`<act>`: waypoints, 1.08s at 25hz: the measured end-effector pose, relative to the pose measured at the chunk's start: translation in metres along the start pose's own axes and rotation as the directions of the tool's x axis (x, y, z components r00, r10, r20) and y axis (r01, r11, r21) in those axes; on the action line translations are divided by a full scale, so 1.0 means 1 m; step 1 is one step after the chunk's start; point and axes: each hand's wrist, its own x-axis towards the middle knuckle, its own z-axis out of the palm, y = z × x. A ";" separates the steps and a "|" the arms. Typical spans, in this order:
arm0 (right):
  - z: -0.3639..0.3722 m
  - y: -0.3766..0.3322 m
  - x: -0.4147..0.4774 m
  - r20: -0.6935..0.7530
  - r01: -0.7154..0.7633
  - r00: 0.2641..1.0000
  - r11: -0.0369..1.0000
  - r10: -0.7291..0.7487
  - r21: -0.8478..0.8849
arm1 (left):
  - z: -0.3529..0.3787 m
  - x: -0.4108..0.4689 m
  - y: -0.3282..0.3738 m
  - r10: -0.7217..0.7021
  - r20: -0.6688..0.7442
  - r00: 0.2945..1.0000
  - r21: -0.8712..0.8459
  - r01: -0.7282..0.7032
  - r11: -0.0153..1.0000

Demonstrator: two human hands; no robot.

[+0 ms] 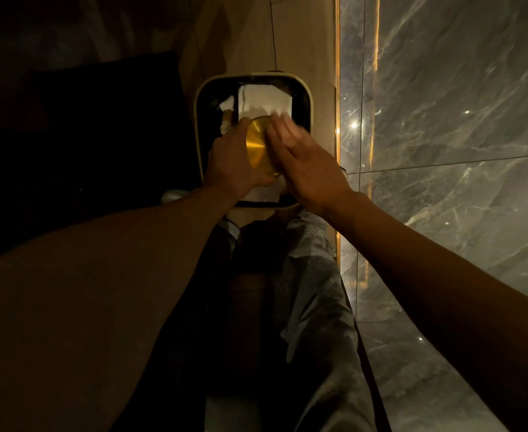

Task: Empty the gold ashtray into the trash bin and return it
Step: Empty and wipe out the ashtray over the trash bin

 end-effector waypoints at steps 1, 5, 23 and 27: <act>0.002 0.002 0.000 0.064 0.013 0.998 1.000 -0.013 -0.009 | 0.000 0.000 0.000 0.011 0.009 1.000 -0.003 -0.011 1.000; -0.003 0.004 0.005 0.077 -0.199 0.980 0.926 0.184 0.322 | -0.002 -0.001 0.001 -0.018 0.006 1.000 -0.011 0.018 1.000; -0.057 0.012 -0.015 0.255 -0.400 0.837 0.223 0.485 0.889 | -0.031 -0.025 0.052 -0.311 0.437 0.844 -0.731 0.535 0.424; -0.083 -0.003 -0.032 0.168 -0.382 0.805 0.281 0.569 0.880 | -0.055 -0.041 0.079 -0.333 0.412 0.848 -0.708 0.528 0.468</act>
